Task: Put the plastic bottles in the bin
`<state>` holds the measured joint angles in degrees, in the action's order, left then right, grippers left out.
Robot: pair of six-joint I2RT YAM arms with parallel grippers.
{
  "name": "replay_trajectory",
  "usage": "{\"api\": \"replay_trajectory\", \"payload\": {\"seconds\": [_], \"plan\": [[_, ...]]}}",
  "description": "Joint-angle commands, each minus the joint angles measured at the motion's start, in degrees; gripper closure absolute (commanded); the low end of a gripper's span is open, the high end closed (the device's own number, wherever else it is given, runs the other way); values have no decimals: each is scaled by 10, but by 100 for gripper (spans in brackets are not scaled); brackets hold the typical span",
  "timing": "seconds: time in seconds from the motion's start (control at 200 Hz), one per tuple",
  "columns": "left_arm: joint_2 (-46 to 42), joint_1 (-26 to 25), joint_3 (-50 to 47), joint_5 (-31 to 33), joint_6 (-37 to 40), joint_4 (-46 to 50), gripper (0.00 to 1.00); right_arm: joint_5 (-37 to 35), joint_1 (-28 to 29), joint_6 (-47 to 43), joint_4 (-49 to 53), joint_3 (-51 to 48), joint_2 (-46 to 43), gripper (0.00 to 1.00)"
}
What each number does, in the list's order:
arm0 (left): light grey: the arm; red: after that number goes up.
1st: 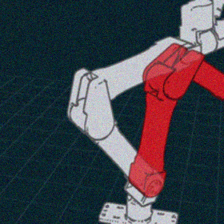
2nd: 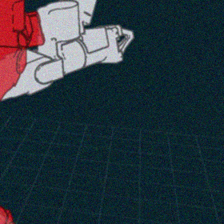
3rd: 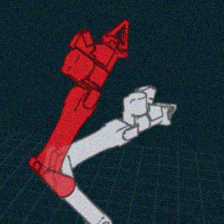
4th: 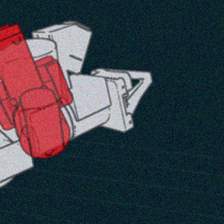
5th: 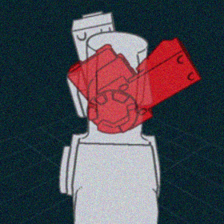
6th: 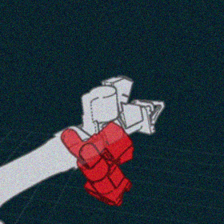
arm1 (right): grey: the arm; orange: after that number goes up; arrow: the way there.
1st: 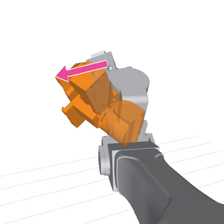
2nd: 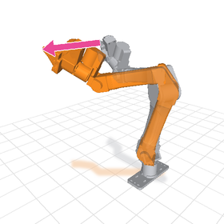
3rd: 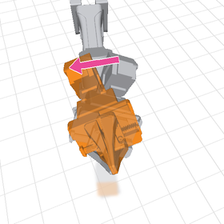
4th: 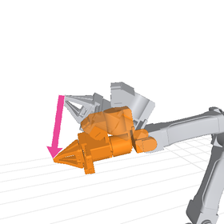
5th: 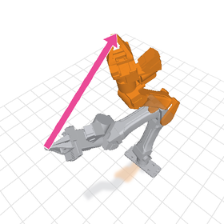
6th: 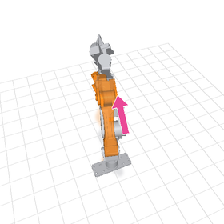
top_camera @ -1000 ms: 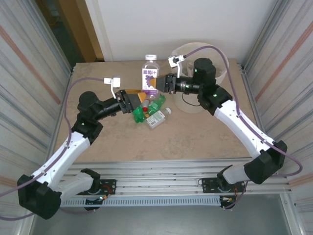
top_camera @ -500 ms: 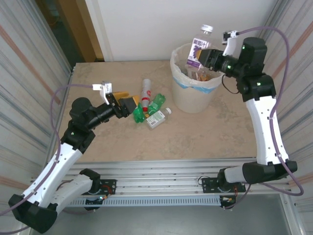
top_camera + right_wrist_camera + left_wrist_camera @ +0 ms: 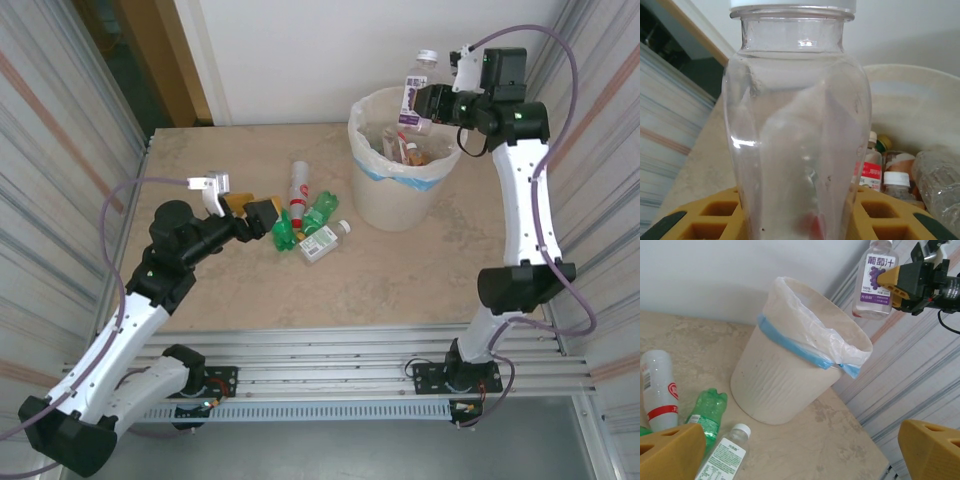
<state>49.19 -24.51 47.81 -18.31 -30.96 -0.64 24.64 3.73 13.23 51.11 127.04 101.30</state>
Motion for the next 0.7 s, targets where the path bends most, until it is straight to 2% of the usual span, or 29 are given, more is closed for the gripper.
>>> {"api": "replay_trajectory", "payload": {"seconds": [0.0,0.185,0.441,0.696], "plan": [[-12,-5,1,30,22,19,1,-13,0,-26,37,35,22,96],[-26,-4,-6,52,30,32,1,-20,-2,-38,61,55,51,96],[-14,-4,-4,50,31,34,1,-27,-3,-56,85,60,80,96],[-9,-4,-2,54,34,41,1,20,-3,-65,111,66,118,94]]}}
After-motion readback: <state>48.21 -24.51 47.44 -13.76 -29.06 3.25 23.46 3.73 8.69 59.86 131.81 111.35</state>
